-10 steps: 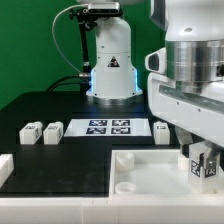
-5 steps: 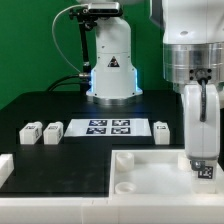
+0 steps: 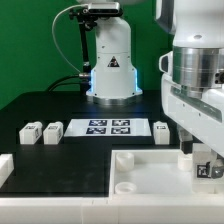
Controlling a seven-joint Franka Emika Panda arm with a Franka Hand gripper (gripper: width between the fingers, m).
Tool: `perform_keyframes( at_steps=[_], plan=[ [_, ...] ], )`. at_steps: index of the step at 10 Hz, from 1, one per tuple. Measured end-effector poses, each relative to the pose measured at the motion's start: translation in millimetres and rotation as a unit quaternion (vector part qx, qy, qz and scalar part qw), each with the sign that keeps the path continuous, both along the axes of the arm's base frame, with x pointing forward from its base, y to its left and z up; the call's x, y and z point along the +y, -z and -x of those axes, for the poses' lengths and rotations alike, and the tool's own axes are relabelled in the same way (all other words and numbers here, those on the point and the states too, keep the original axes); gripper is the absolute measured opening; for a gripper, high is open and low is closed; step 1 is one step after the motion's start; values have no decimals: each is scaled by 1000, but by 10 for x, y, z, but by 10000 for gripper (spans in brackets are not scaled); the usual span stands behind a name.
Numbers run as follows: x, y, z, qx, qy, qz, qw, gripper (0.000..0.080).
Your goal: Assemble one leg
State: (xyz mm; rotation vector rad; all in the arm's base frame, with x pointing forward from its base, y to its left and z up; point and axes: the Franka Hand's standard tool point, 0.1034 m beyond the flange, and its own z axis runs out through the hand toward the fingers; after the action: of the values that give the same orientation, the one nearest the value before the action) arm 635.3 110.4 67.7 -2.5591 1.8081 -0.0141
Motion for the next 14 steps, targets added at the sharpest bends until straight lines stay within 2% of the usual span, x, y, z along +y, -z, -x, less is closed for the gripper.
perform_keyframes(
  at_steps=[3,5,6,8,9,10,11,12,13,14],
  plan=[
    [4,-8,-13,-3,-182,6,983,649],
    [99,-64,-82,-37,-323,16,946,649],
    [22,-20,-23,-58,-373,27,926,649],
    [-59,13,69,-45,-435,26,899,649],
    [-54,11,64,-46,-433,26,900,649],
    [-49,15,67,-46,-414,25,909,557],
    [-48,15,68,-46,-412,24,910,557],
    [-35,16,70,-48,-369,20,928,345],
    [-31,16,71,-48,-336,18,940,291],
    [-27,15,70,-50,-280,13,959,291]
  ],
)
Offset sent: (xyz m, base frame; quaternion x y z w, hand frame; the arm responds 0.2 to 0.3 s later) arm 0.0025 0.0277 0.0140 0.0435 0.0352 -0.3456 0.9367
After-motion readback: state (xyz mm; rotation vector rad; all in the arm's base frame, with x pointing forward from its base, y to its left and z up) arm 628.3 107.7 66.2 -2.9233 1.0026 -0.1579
